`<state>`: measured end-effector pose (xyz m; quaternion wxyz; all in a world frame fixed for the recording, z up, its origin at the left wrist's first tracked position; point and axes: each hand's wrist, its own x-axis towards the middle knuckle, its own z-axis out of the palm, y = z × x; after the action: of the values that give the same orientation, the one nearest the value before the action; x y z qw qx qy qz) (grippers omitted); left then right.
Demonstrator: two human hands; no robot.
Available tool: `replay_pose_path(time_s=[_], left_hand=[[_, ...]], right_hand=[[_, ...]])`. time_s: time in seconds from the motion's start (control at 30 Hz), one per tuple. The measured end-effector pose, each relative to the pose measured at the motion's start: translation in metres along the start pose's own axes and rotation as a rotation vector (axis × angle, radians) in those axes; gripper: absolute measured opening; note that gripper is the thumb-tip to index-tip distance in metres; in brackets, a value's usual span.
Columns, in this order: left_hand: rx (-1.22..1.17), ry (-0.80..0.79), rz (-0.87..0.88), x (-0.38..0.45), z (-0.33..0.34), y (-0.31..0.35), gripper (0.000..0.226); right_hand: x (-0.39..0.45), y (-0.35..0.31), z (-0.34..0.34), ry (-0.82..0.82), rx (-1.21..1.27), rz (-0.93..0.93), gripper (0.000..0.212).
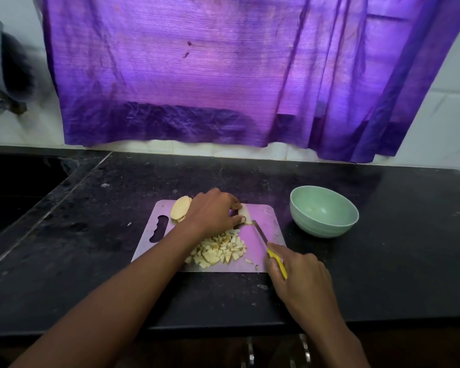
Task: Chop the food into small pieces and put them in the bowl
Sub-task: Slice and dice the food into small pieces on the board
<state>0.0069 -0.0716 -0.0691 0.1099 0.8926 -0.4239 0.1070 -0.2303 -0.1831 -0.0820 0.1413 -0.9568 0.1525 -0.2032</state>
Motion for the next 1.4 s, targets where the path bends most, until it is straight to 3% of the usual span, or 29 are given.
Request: replay_pose_path(time_s=[0.37, 0.77, 1.1, 1.4], left_hand=[[-0.026, 0.094, -0.035, 0.003, 0.007, -0.005, 0.036], [-0.089, 0.112, -0.051, 0.004, 0.011, -0.009, 0.033], [-0.086, 0.119, -0.070, 0.004, 0.013, -0.007, 0.030], [-0.078, 0.103, -0.077, 0.001, 0.000, 0.001, 0.028]], right_hand=[[0.019, -0.001, 0.006, 0.185, 0.115, 0.020, 0.040], [0.071, -0.018, 0.025, 0.041, -0.086, 0.021, 0.030], [0.064, -0.018, 0.026, 0.005, -0.038, -0.040, 0.029], [0.014, 0.006, 0.011, 0.024, 0.053, -0.011, 0.044]])
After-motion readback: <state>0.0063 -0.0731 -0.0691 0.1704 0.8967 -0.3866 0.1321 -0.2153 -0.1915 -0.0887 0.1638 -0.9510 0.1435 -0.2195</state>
